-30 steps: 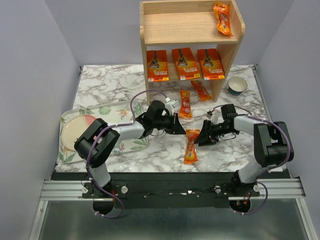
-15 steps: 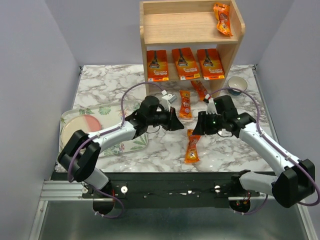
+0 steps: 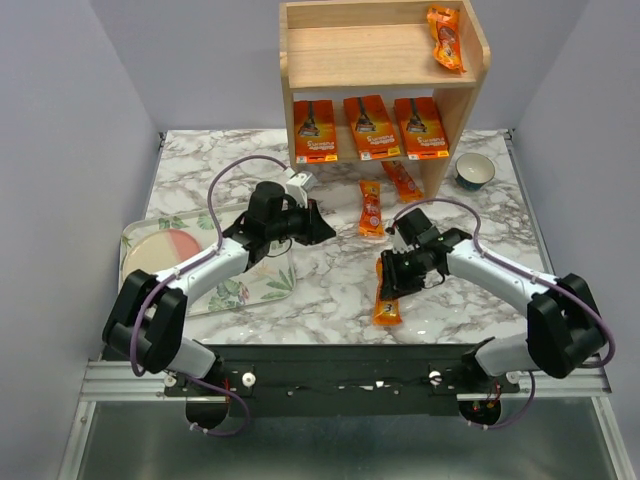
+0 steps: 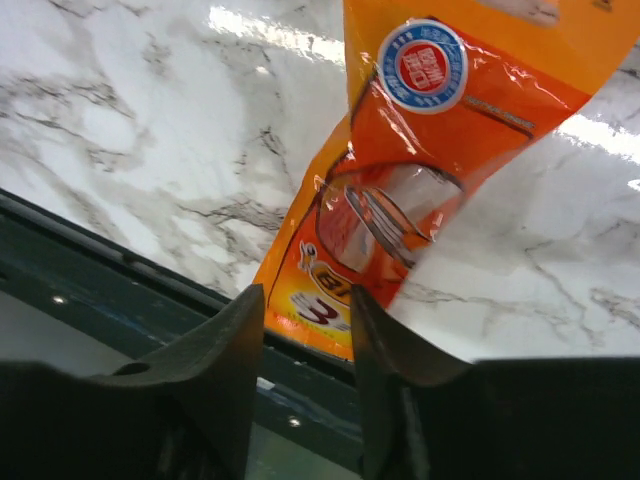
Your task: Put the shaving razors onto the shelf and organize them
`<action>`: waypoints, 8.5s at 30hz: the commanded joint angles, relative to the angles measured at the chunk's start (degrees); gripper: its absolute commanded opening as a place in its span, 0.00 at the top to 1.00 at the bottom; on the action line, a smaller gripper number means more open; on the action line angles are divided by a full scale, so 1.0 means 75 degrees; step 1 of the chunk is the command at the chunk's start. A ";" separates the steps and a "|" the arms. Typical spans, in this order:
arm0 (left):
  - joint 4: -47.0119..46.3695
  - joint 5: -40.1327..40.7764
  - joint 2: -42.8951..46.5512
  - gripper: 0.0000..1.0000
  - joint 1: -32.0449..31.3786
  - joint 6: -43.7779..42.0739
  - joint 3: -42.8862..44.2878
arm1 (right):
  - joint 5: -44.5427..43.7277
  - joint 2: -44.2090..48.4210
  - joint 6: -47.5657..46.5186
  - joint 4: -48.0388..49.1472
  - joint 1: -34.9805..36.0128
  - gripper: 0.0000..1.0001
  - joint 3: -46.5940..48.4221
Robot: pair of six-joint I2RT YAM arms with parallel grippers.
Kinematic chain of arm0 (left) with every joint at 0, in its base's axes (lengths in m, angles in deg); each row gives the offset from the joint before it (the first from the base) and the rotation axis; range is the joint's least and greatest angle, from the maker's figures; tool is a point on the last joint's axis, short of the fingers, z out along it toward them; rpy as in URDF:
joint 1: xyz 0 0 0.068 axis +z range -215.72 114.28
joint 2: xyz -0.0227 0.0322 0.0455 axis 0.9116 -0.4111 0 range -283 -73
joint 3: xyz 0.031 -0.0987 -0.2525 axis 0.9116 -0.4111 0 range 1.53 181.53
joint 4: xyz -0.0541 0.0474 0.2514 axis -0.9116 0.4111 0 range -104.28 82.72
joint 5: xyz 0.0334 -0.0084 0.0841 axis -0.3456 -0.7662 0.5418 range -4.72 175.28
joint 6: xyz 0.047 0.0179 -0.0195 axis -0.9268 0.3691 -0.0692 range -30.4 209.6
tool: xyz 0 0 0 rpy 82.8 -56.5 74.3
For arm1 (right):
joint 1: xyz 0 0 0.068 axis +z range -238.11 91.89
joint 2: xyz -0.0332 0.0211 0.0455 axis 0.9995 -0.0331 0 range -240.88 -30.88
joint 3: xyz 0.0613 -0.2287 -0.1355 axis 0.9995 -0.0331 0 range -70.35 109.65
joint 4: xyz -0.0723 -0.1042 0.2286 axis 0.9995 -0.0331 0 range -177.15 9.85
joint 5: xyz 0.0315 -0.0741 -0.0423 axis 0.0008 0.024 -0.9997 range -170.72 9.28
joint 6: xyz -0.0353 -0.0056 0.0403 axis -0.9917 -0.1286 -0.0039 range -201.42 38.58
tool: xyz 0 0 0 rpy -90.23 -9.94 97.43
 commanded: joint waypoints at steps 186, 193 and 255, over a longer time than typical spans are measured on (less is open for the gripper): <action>0.0522 0.0710 0.1797 0.25 0.2207 -0.0132 -0.0822 | -0.1723 -0.1597 0.0359 0.0624 -0.0235 0.16 0.3261; 0.0580 0.0663 0.2066 0.26 0.2640 0.0020 -0.0997 | -0.2602 -0.2686 0.1460 0.0484 -0.0035 0.18 0.3425; -0.1282 0.1305 -0.0332 0.27 0.0262 0.3517 -0.0660 | -0.1982 -0.0780 0.0583 0.1034 0.0176 0.43 0.2162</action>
